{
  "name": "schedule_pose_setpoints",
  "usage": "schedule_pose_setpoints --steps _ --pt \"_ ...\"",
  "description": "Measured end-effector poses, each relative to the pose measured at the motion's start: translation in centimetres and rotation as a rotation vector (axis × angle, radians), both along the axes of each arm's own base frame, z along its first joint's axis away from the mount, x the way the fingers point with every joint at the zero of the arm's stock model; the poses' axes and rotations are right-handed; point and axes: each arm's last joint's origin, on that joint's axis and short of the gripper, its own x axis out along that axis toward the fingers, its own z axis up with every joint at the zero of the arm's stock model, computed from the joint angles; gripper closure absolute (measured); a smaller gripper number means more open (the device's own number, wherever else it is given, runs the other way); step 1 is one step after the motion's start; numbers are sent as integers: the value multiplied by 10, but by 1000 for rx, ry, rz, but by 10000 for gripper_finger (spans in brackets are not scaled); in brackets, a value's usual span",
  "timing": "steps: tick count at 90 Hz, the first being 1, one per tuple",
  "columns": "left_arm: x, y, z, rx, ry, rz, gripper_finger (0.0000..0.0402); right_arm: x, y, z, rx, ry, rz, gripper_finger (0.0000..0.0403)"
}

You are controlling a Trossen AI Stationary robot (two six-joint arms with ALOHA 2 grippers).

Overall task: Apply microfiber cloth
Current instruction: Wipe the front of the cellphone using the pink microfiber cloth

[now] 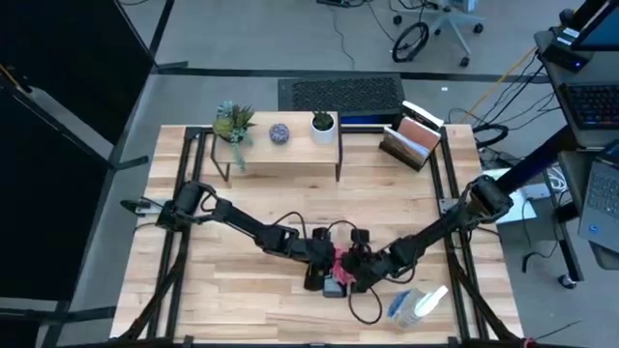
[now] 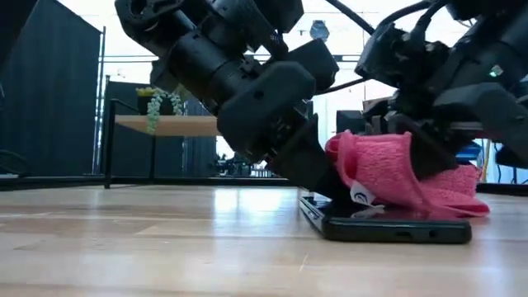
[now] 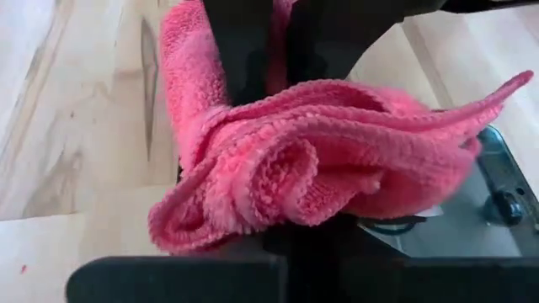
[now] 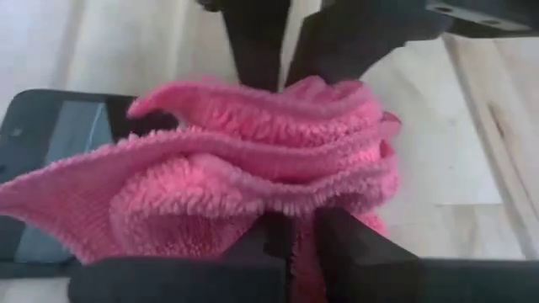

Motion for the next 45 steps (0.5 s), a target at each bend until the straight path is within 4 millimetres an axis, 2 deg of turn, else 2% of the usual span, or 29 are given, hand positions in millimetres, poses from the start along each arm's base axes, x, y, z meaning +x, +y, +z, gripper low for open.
schedule_pose_setpoints --steps 15,28,45 --pt "2 8 1 52 -17 79 401 1 12 4 190 36 131 396" --pt "2 13 -2 41 -4 127 402 4 19 6 270 4 220 396" --pt "0 15 -4 16 4 119 402 3 22 7 380 56 313 396"
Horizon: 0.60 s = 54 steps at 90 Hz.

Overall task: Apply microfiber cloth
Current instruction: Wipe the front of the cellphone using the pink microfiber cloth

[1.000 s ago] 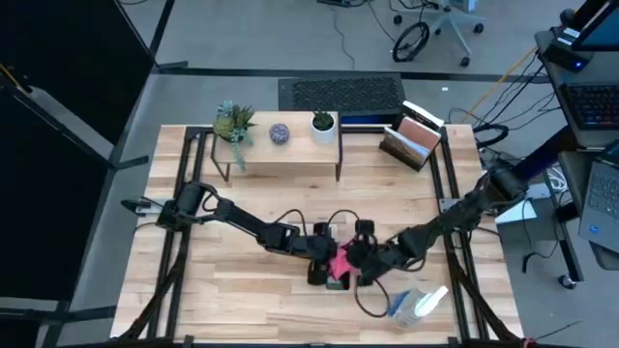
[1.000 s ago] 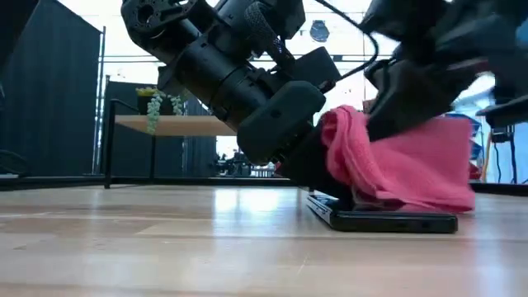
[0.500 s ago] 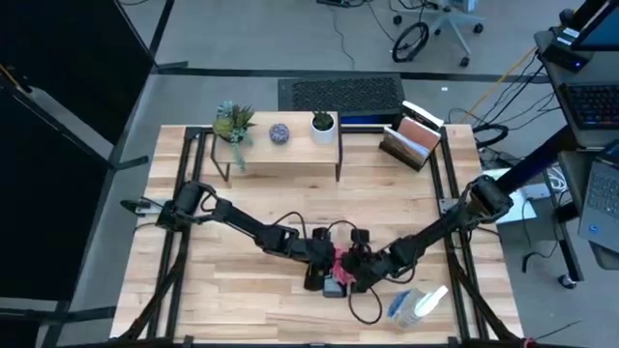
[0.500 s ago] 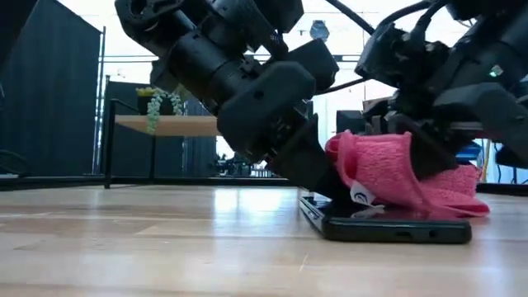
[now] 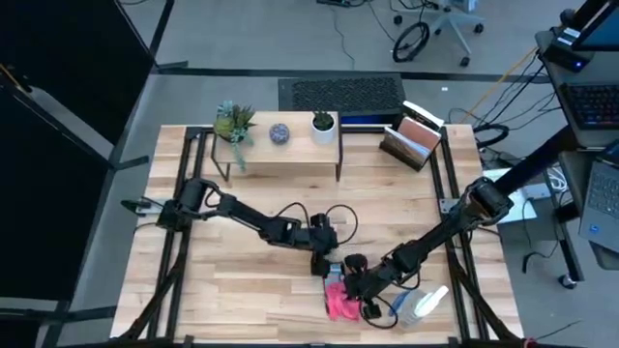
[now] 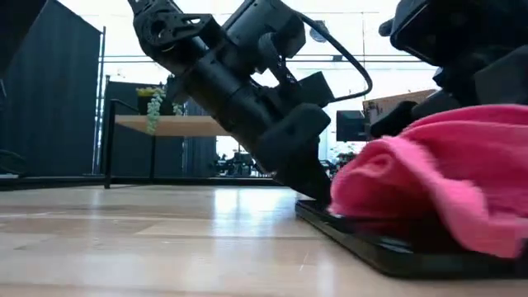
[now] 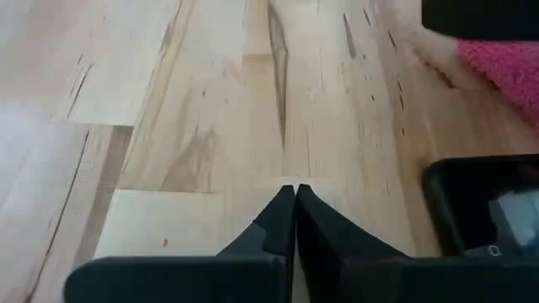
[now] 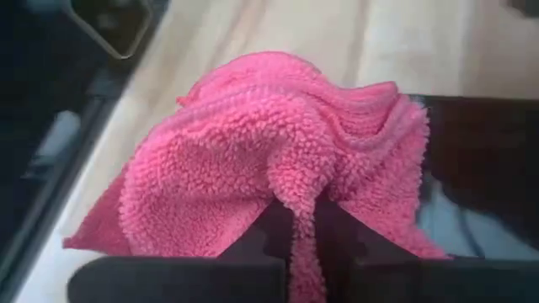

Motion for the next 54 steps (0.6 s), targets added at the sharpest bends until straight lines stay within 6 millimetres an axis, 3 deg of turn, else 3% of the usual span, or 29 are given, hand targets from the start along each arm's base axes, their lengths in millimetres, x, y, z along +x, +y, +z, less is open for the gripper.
schedule_pose_setpoints --steps 13,25,42,54 --pt "0 0 0 0 -2 -1 402 -3 -1 8 12 4 16 396" --pt "1 -3 2 9 -5 -12 402 -6 -8 34 -36 -70 -20 396" --pt "-3 -13 18 41 -10 -75 402 -21 -18 66 -43 -52 -80 396" --pt "-6 -24 36 39 -58 -132 402 -24 -6 71 76 -46 -17 396"
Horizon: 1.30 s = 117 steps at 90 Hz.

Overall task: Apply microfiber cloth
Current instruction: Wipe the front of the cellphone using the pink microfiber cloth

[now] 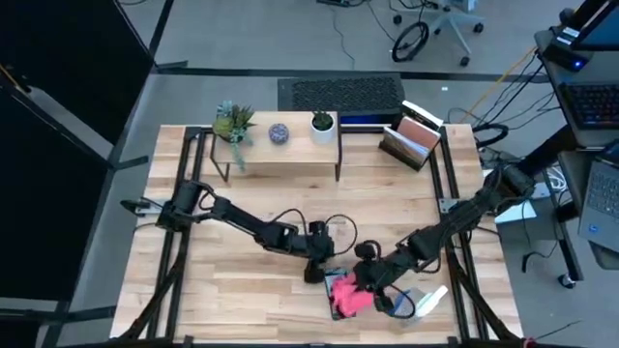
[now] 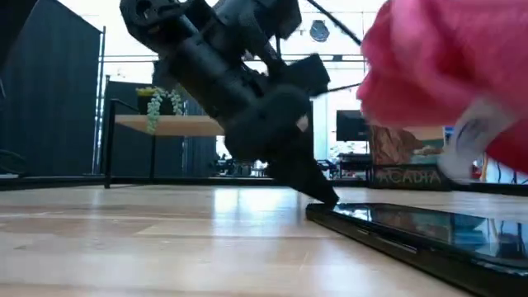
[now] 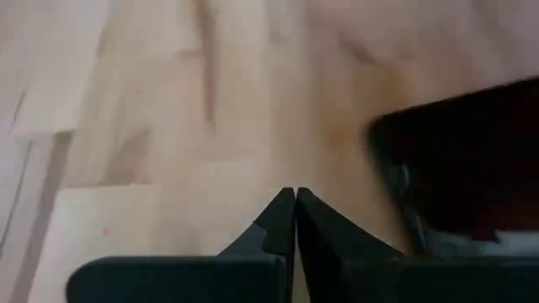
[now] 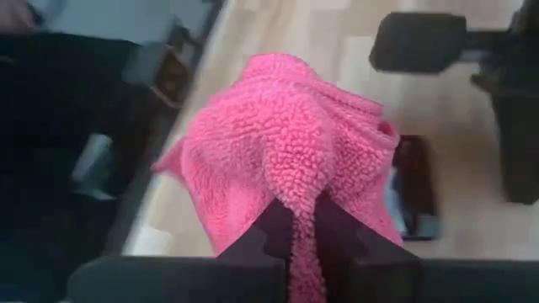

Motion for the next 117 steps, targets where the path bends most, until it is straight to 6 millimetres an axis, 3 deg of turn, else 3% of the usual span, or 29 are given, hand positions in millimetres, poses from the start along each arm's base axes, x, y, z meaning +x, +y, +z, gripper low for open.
schedule_pose_setpoints --steps 9,19,29,44,61,87,101,109,117 --pt "0 -5 7 11 -35 -25 402 0 19 -14 45 2 99 396" --pt "0 -6 3 12 -20 -26 402 1 33 -43 2 40 138 396" --pt "0 -6 2 -3 -20 -36 402 7 34 -69 -58 63 101 396" --pt "-1 -8 -4 -54 22 -66 402 21 21 -80 -133 33 45 396" --pt "-4 -3 -7 -44 79 -61 402 29 -7 -71 -272 15 38 396" --pt "-4 3 -3 -24 85 -33 402 9 -49 -50 -415 244 7 396" --pt "-12 0 19 69 60 34 402 4 -55 -27 -354 217 -104 396" --pt "-19 -2 37 102 49 42 402 10 -52 -17 -270 127 -145 393" --pt "-25 -3 40 115 89 33 402 18 -43 -13 -195 27 -144 389"
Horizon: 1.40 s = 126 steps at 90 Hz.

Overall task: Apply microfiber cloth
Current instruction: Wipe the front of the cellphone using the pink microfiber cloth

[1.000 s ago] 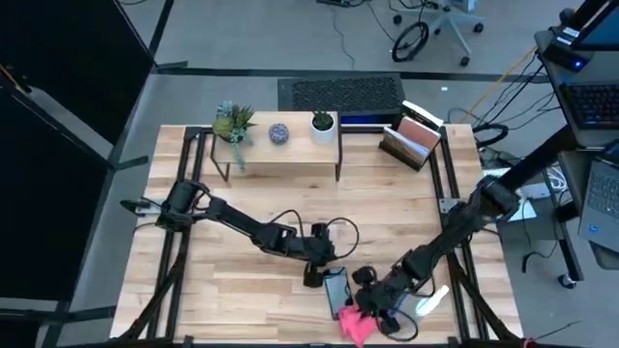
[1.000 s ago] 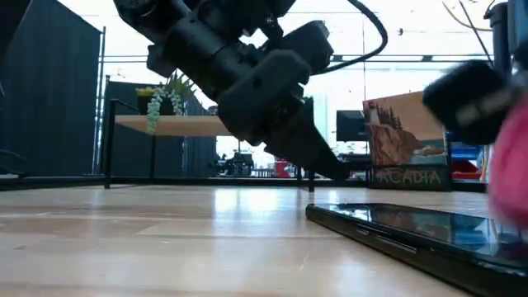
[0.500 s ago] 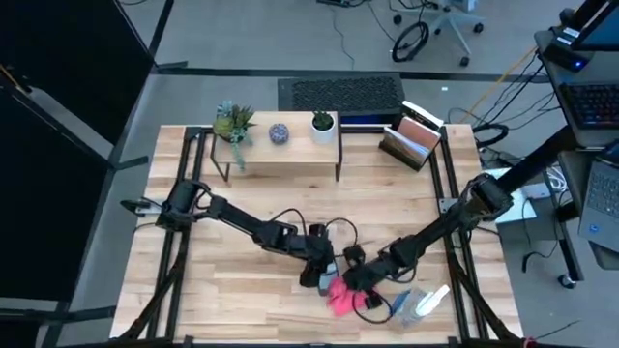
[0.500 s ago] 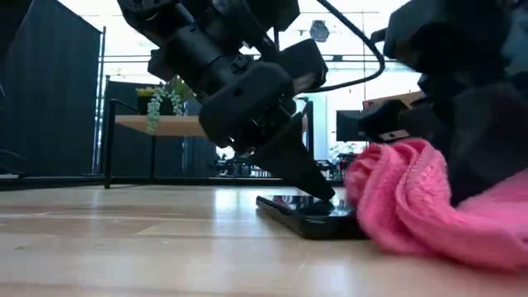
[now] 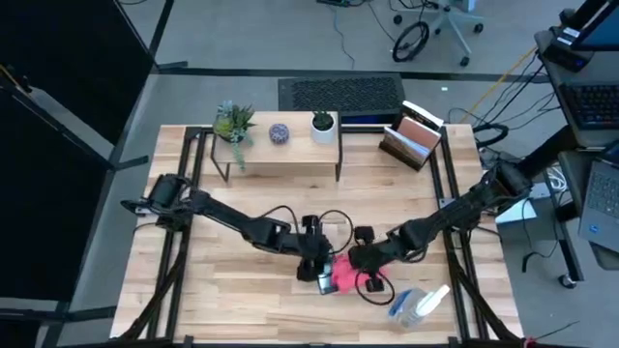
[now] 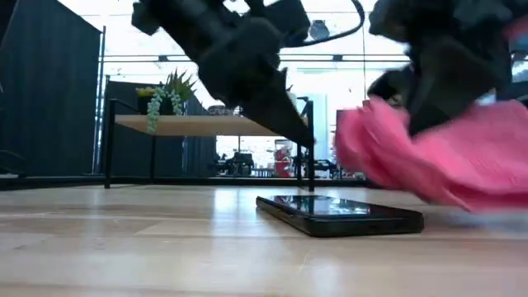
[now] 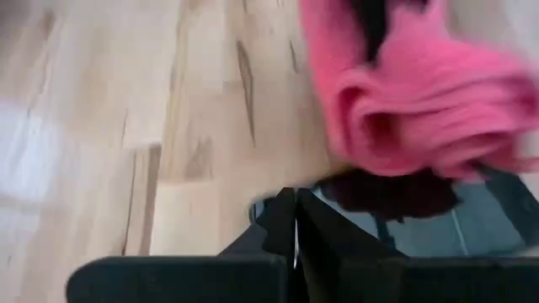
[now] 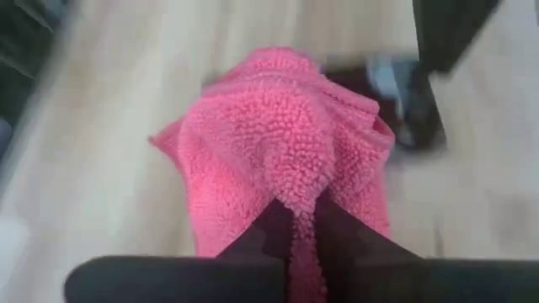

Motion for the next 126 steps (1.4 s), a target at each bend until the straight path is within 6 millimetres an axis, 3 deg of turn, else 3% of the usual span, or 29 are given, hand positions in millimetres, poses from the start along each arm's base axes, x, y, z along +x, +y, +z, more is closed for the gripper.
schedule_pose_setpoints --steps 9,23,31,41,66,84,94,113,126 --pt "-2 1 -5 0 21 -5 402 8 19 -7 76 -67 113 388" --pt "-3 7 -25 3 77 25 402 11 47 -41 90 -71 229 389" --pt "-2 9 -36 -12 109 22 402 11 50 -68 30 -17 186 389" --pt "0 8 -39 -57 121 -13 402 12 46 -74 -9 41 171 389" --pt "0 8 -40 -62 131 -17 402 -4 5 -40 -171 166 158 389" --pt "0 11 -41 -67 132 -12 402 -5 -10 -1 -109 53 63 390" --pt "0 11 -41 -67 132 -11 402 -3 -20 12 -119 -22 -106 390" --pt "1 12 -41 -63 129 -6 402 20 -33 5 -66 -134 -328 389" --pt "1 12 -41 -62 130 -4 402 40 -35 -18 -27 -177 -369 386"
